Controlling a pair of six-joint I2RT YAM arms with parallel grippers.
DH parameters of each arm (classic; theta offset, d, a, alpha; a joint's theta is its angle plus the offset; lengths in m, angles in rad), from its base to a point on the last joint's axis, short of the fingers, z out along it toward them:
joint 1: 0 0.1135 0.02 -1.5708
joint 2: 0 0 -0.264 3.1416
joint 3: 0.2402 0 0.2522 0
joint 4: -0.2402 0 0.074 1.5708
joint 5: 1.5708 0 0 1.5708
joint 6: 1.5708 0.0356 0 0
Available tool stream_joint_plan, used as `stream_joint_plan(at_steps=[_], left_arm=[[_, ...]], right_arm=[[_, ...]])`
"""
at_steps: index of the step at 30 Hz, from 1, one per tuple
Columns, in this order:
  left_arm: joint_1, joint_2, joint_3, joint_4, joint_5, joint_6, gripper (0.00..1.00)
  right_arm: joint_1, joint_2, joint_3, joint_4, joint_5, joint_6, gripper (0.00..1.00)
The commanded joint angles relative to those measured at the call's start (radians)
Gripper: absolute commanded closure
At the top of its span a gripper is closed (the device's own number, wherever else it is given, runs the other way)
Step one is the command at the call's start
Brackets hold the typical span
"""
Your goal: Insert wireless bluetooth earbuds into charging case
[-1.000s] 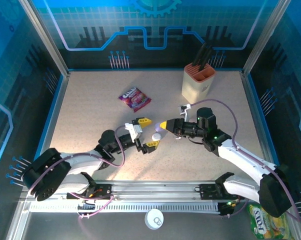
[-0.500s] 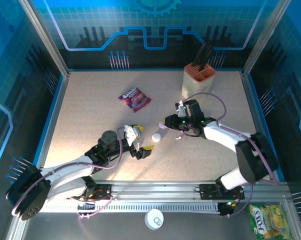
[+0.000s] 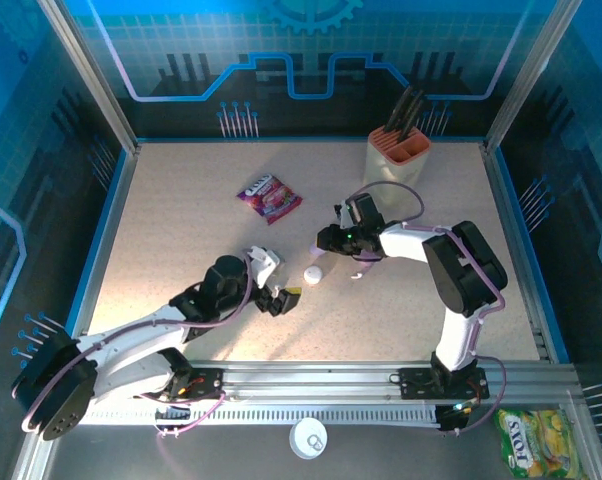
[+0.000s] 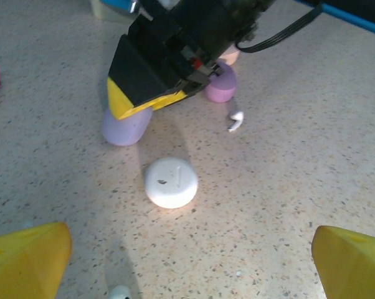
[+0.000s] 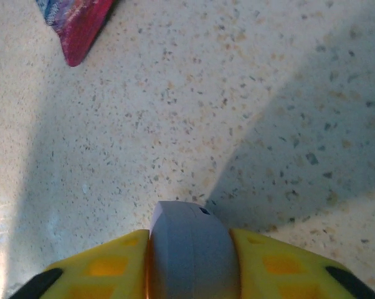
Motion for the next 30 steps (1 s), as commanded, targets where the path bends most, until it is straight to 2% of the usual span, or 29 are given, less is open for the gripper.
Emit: stream_joint_plan(at_steps=[1,4,9,14,21,26,30], left_arm=[[-0.001,0.031,0.07,-0.126,-0.046,-0.05,0.01],[-0.002,0.074,0.135,-0.211,-0.027,-0.032,0.01],[-0.002,0.184,0.28,-0.394,-0.089,-0.047,0.01],[-0.021,0.33,0.443,-0.576,-0.14,-0.075,0.01],[-0.085,0.616,0.745,-0.868,-0.161,-0.002,0.01],[-0.113,0.842,0.985,-1.121,-0.197,0.043,0.01],[-0.128,0.954,1.112,-1.214,-0.225,0.089,0.01]], right_arm=[[0.004,-0.004,0.038,-0.049,0.043,-0.043,0.53],[-0.005,-0.058,0.033,-0.091,0.079,-0.078,0.37],[-0.029,-0.216,-0.058,-0.116,0.131,-0.128,0.28],[-0.058,-0.424,-0.193,-0.163,0.189,-0.163,0.26],[-0.124,-0.755,-0.361,-0.286,0.262,-0.181,0.26],[-0.179,-0.92,-0.43,-0.381,0.278,-0.201,0.27],[-0.215,-0.999,-0.468,-0.413,0.265,-0.204,0.27]])
